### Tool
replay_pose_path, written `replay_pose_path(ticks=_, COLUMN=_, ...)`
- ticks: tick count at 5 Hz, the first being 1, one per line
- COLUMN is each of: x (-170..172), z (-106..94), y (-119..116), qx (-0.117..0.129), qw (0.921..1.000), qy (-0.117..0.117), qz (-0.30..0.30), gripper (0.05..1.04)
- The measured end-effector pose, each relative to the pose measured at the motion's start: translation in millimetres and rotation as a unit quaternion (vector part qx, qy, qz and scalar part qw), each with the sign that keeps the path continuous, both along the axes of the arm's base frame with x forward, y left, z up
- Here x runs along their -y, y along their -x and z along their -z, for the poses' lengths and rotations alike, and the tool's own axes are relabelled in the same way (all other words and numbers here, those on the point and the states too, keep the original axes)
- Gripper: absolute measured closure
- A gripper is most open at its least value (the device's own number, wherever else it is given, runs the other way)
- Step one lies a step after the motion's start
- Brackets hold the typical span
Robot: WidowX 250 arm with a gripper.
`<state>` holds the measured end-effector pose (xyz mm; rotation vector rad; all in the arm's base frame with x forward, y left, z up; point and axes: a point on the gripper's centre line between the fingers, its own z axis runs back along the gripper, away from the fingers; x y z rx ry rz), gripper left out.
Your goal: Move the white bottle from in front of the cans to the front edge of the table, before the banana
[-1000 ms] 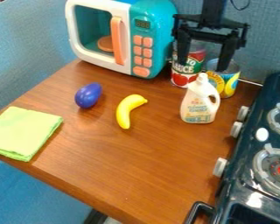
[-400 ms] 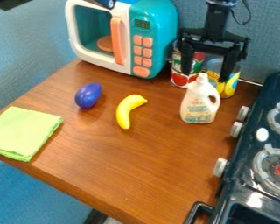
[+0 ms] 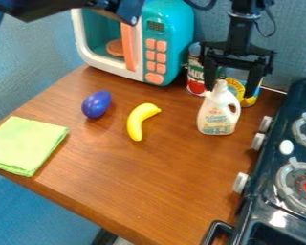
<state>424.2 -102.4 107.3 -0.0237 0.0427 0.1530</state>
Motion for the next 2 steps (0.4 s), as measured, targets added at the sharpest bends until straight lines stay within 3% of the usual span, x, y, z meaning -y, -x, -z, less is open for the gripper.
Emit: replay_pose_path(ticks=2, x=-4, z=14.0, y=-11, qx=-0.019, qw=0.999, qy=-0.025, qz=-0.031, gripper=0.138)
